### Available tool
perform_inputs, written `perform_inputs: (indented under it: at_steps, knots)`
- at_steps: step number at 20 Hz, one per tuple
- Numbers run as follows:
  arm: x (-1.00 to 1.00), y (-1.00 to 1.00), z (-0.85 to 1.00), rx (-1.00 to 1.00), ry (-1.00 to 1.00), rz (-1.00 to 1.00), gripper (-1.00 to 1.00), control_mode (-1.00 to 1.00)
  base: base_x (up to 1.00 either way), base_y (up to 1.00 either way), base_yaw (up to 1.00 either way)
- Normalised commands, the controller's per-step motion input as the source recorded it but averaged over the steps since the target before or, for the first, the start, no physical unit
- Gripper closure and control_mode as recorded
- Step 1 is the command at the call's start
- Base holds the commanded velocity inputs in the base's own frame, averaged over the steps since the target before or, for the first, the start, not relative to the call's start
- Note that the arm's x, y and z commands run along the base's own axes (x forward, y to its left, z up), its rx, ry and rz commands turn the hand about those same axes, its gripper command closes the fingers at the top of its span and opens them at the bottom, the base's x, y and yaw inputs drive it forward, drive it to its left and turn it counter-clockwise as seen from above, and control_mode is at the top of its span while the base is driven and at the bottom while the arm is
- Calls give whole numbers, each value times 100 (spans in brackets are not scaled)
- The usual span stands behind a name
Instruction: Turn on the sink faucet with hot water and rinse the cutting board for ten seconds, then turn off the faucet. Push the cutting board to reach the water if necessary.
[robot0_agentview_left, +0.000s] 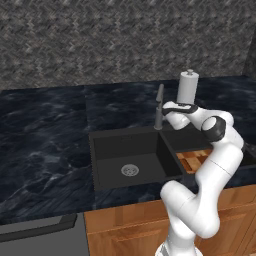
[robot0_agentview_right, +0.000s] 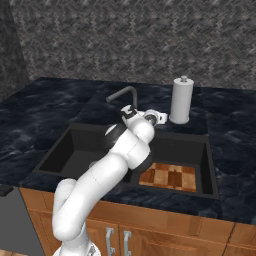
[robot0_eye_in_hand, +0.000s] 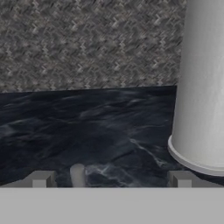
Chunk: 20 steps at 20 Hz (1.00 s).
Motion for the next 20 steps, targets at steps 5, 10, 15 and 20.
perform_inputs:
  at_steps: [5, 10, 15, 20]
  knots:
    - [0, -7, 0, 0, 0, 0, -100, -100, 0, 0, 0]
    - [0, -8, 0, 0, 0, 0, -100, -100, 0, 0, 0]
    - [0, -6, 0, 0, 0, 0, -100, -100, 0, 0, 0]
    - [0, -5, 0, 0, 0, 0, -100, -100, 0, 0, 0]
